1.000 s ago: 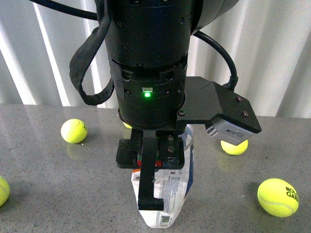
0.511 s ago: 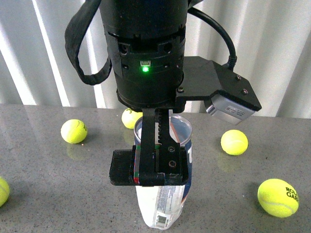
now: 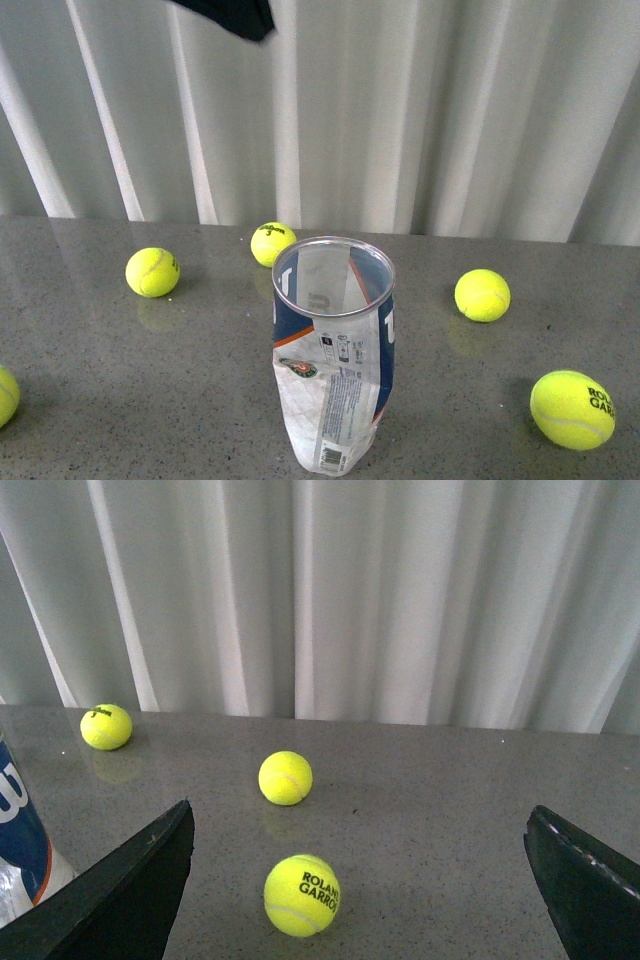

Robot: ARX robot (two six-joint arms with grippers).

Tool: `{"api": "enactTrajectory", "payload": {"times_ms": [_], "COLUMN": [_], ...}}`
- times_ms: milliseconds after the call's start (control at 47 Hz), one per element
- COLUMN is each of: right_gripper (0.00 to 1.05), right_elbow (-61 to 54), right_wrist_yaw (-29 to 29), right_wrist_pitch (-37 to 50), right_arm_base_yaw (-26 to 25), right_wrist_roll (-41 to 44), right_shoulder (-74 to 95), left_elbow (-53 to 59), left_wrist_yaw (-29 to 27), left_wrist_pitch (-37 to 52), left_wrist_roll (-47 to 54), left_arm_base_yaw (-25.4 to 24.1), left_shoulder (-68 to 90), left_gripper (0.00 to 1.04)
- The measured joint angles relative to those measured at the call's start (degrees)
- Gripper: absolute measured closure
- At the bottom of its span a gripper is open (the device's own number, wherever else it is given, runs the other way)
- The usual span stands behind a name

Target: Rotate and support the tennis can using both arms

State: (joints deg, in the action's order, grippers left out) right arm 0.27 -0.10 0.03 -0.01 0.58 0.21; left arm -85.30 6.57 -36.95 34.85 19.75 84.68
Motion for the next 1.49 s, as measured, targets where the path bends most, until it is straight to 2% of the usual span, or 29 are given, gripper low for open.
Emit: {"api": "enactTrajectory", "payload": {"times_ms": [340,362,404,447,511,553,596,915,1191,1489], "right_gripper": [0.07,0.07,0.07,0.07,0.07,0.07,0.07,0.07,0.07,0.07], "right_elbow": [0.0,0.0,0.0,0.0,0.0,0.0,0.0,0.0,0.0,0.0], "right_wrist_yaw": [0.0,0.0,0.0,0.0,0.0,0.0,0.0,0.0,0.0,0.0], "right_wrist_pitch": [0.0,0.0,0.0,0.0,0.0,0.0,0.0,0.0,0.0,0.0], "right_arm_base_yaw": [0.0,0.0,0.0,0.0,0.0,0.0,0.0,0.0,0.0,0.0], "right_wrist_roll": [0.0,0.0,0.0,0.0,0.0,0.0,0.0,0.0,0.0,0.0], "right_shoulder": [0.0,0.0,0.0,0.0,0.0,0.0,0.0,0.0,0.0,0.0], "left_elbow": [24.6,26.7,33.8,39.3,45.1,50.7,53.6,67.4,76.2,80.9], "left_wrist_yaw": [1.4,-0.7,-6.6,-8.8,-7.6,-6.8,-6.8,-6.6,-6.6,-6.6], "left_wrist_pitch": [14.0,17.7,31.7,42.0,51.9,59.5,62.3,67.3,67.5,63.3], "left_wrist_roll": [-16.0,-17.7,-22.8,-26.4,-29.5,-31.6,-32.6,-34.4,-34.8,-34.8], "left_arm_base_yaw": [-16.4,-16.5,-16.5,-16.6,-17.8,-19.0,-19.3,-19.7,-19.7,-19.7], "left_shoulder": [-15.4,-16.5,-19.5,-21.8,-24.3,-26.9,-28.3,-35.9,-44.8,-53.6], "left_gripper": [0.07,0.10,0.19,0.26,0.35,0.45,0.53,1.01,1.01,1.01]}}
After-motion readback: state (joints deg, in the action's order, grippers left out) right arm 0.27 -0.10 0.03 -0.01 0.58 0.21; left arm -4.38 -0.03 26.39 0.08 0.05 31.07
